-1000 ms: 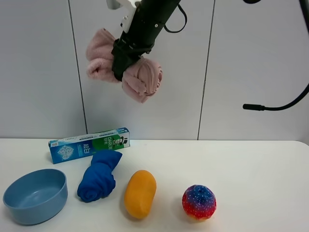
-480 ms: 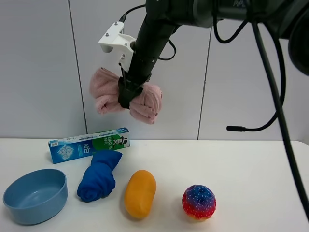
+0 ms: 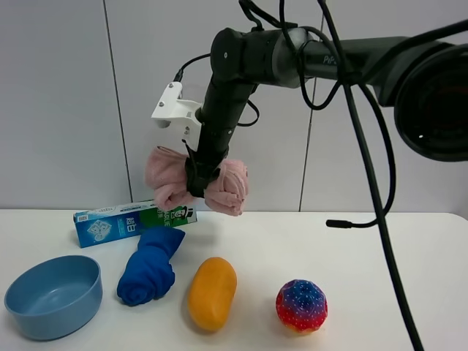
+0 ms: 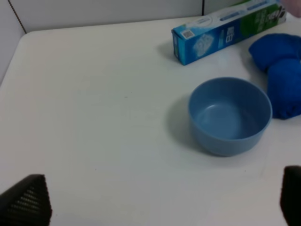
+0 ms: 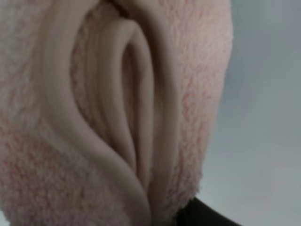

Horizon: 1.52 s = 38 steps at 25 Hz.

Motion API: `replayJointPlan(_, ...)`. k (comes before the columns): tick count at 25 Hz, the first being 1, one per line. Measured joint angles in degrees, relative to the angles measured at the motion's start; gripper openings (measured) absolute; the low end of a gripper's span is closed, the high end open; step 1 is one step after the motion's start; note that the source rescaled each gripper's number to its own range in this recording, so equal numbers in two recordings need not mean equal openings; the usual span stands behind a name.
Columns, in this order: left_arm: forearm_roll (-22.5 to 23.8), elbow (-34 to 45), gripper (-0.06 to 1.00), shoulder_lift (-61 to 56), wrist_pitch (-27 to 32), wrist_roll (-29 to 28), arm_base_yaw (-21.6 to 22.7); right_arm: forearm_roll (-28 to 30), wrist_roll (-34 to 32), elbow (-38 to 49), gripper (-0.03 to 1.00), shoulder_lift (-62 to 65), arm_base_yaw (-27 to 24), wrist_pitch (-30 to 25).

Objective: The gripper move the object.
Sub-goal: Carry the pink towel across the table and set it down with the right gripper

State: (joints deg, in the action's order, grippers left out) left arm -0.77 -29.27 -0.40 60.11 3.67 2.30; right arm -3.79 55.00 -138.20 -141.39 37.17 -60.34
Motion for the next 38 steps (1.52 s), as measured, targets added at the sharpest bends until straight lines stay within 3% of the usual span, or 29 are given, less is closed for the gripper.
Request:
replayJointPlan(7, 0.0, 0.0, 1.0, 0.0, 0.0, 0.0, 0.0, 1.1, 0.0, 0.0, 0.0, -3.0, -0.7, 0.4)
replayJointPlan(18, 0.0, 0.0, 1.0, 0.0, 0.0, 0.0, 0.0, 1.1, 0.6, 0.0, 0.0, -7.9, -0.8, 7.5)
replayJointPlan(32, 0.0, 0.0, 1.0, 0.0, 0.0, 0.0, 0.0, 2.6, 1.1, 0.0, 0.0, -7.7, -0.8, 6.8)
replayJointPlan(38, 0.0, 0.0, 1.0, 0.0, 0.0, 0.0, 0.0, 7.1, 4.4, 0.0, 0.0, -5.8, -0.9, 1.6)
